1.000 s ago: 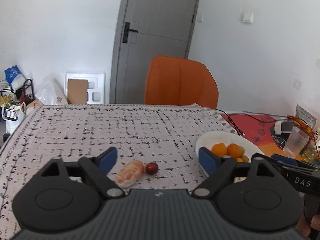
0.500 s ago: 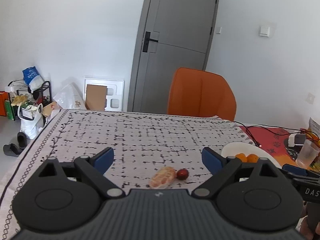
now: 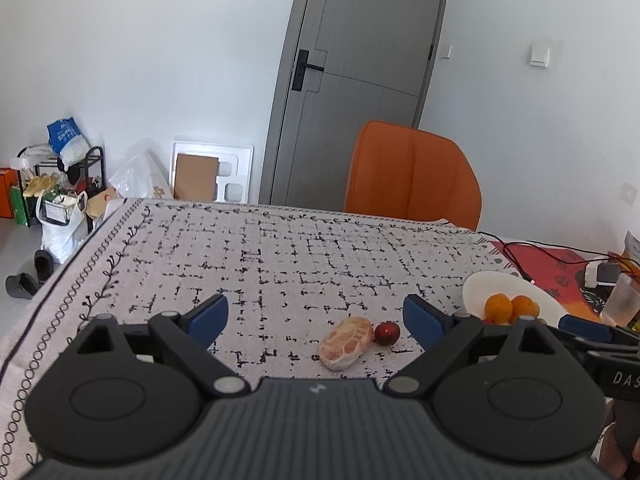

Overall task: Organize fruits
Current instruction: 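Move both open grippers toward the pomelo segment and the last red plum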

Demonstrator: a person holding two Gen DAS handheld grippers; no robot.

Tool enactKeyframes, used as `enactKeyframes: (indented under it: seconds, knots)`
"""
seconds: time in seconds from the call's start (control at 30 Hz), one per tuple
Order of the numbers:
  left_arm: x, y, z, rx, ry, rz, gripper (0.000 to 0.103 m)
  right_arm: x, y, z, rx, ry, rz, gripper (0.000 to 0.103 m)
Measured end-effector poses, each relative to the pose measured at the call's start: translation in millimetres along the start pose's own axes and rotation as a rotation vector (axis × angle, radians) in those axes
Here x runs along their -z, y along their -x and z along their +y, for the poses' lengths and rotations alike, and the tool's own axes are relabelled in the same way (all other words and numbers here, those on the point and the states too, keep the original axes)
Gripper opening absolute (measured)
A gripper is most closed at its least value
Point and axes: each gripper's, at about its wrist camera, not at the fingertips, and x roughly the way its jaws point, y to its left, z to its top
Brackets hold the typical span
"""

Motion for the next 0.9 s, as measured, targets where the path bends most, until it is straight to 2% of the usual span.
enactKeyframes:
  seconds: [0.1, 0.2, 0.27, 0.63, 0.73, 0.9]
  knots:
    - [2, -10, 2, -0.001, 0.027, 0.030, 0.091, 0, -6, 2, -0.005, 0.020, 0.005, 0.098]
    - [2, -18, 1, -0.001, 0.021, 0.040, 0.089, -1, -10, -1, -0.022, 0.013, 0.017, 0.091]
    - [3, -21, -1, 0.002, 0.014, 0.045, 0.086, -3, -13, -3, -0.032, 0.002, 0.026, 0.081]
    - [9, -50, -11, 0.004, -0.012, 0.113, 0.061, -6, -28, -6, -0.065, 0.002, 0.056, 0.062]
    - [10, -57, -13, 0.008, -0.019, 0.129, 0.058, -7, -33, -7, -0.077, 0.001, 0.065, 0.056]
    - [11, -67, -18, 0.014, -0.033, 0.146, 0.056, -8, -41, -5, -0.092, 0.007, 0.081, 0.052]
